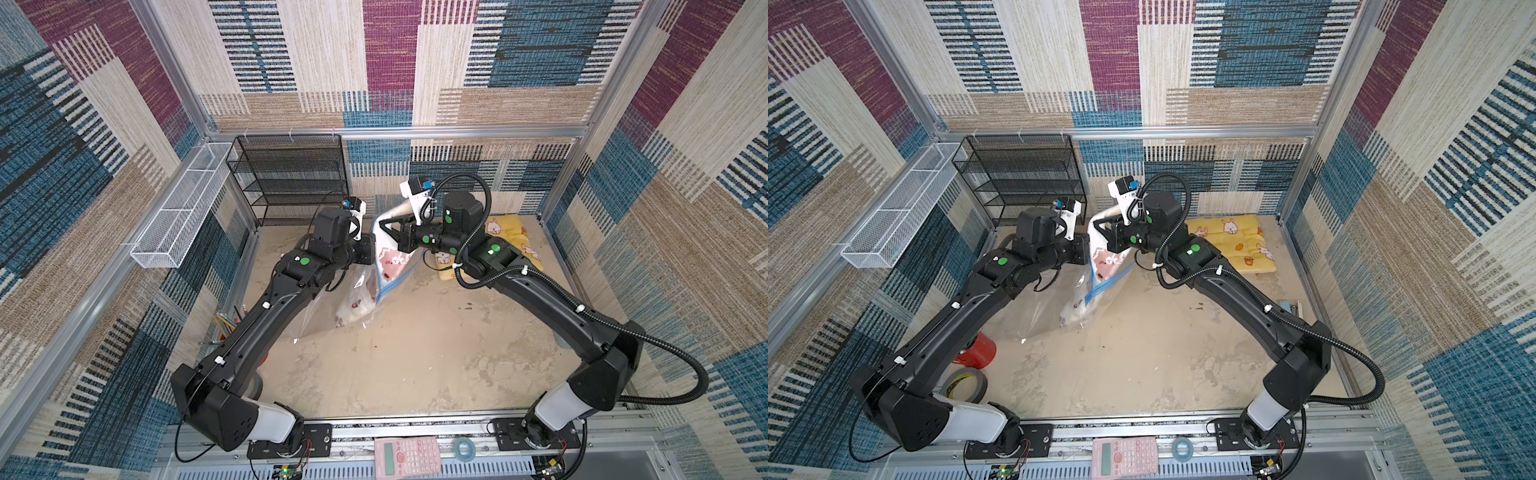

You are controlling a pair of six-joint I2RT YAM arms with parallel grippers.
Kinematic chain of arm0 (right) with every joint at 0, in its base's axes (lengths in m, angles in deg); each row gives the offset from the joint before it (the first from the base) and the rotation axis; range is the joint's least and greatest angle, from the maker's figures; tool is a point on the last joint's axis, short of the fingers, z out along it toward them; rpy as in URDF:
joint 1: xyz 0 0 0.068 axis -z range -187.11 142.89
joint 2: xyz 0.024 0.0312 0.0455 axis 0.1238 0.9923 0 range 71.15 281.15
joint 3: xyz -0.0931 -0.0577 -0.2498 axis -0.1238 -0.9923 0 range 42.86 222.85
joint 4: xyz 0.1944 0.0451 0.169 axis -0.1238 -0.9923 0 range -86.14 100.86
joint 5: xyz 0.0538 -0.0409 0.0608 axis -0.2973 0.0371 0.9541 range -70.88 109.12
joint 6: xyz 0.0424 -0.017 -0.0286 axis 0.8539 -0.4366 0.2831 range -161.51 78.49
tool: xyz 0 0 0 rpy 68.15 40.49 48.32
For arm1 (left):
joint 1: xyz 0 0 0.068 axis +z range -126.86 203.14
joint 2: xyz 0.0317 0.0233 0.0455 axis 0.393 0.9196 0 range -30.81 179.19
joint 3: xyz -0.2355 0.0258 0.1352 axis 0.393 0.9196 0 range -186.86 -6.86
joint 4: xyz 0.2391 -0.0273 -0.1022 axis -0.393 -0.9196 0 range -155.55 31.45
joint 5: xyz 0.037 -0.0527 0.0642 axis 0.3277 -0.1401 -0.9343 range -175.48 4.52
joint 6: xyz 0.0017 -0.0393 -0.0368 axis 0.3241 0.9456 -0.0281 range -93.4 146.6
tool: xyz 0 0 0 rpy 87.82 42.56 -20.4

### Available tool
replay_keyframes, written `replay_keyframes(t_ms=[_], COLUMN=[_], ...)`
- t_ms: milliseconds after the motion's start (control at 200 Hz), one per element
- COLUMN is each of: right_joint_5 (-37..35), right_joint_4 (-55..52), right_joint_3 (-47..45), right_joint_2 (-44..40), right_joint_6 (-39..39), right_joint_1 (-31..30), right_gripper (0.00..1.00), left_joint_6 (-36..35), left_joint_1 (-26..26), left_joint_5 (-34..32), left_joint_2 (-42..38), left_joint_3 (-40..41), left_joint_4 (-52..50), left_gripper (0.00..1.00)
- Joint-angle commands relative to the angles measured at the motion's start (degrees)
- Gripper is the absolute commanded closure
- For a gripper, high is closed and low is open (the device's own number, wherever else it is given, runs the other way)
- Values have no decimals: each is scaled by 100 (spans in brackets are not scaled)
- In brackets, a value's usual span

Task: Take the blanket out of the vacuum bag
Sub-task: Take out the blanket from the vacuum bag.

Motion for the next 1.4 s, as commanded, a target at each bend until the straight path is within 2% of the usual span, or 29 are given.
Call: replay_keyframes(t_ms=[0,235,421,556,801,937,1132,1392], right_joint_5=[417,814,538,153,-1000,-1642,-2127,-2722], right_joint_4=[-371,-378,-515,-545,-617,-808,-1186,-1959], right_joint_3=[551,865,604,-244,-2754,-3744,-4515,-4717], right_joint_2=[105,-34,-430,-1081,-2519,-3063,-3471,-3618], right_joint_6=[494,824,603,431,313,321,444,842], right_joint_1=[-8,2,15,81,261,344,396,438], right_gripper=[100,100,100,100,100,100,100,100], left_joint_6=[-374,-392,-411,-531,-757,-921,-1047,-1133], left_joint_1=[-3,-3,17,27,59,59,61,68], left_joint_5=[-360,-441,-470,-612,-1063,-1358,-1645,-1898], left_joint_2=[76,172,249,258,449,573,673,837], left_joint_3=[-45,78,167,369,503,547,664,681], left_joint_4=[-371,-393,-386,-331,-440,-461,-425,-422], left_gripper=[100,100,100,100,100,100,100,100])
